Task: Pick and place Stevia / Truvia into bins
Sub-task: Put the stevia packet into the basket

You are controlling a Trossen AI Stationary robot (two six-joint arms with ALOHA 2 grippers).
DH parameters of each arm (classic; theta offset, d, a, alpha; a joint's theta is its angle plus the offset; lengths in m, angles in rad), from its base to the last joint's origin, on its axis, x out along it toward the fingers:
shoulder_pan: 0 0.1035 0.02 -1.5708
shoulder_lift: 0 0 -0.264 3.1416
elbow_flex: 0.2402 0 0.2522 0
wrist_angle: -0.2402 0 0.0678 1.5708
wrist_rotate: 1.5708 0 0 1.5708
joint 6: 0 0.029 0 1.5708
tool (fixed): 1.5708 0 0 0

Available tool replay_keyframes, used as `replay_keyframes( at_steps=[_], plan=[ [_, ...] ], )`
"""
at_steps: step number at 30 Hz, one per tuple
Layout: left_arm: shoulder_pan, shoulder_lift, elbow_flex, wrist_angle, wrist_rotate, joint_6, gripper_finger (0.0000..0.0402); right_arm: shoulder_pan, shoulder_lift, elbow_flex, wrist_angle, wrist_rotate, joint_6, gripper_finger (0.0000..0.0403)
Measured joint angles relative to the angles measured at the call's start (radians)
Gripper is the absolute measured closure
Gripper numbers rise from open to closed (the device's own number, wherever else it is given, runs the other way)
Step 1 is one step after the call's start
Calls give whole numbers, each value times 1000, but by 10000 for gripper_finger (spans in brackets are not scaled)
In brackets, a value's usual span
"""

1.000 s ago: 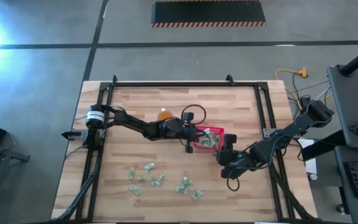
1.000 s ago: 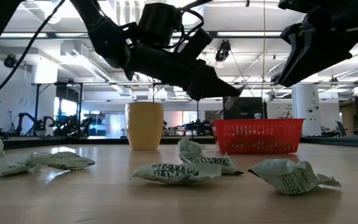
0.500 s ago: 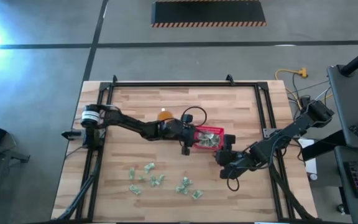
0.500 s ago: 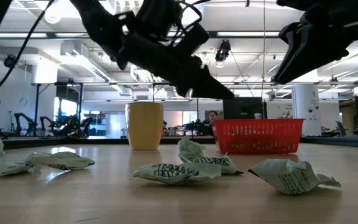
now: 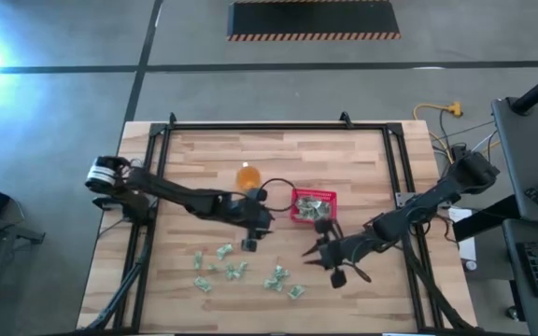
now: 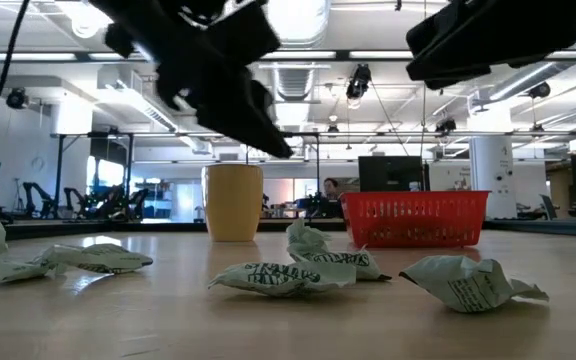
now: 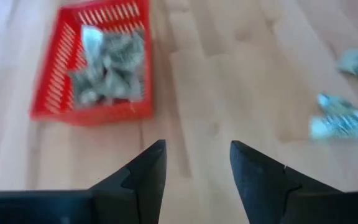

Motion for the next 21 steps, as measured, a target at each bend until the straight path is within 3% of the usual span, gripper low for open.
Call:
replay_keyframes(
  at_steps=[10,14,21],
  plan=[
    [-71,-107,-157,2,-56,-136,240,-6,162,32,81,-204,105,321],
    [-72,-127,-177,4,-75,-140,240,-4,237,60,133,-302,153,317],
    [-72,-135,-181,-1,-80,-159,240,-4,380,118,200,-372,159,304]
  ],
)
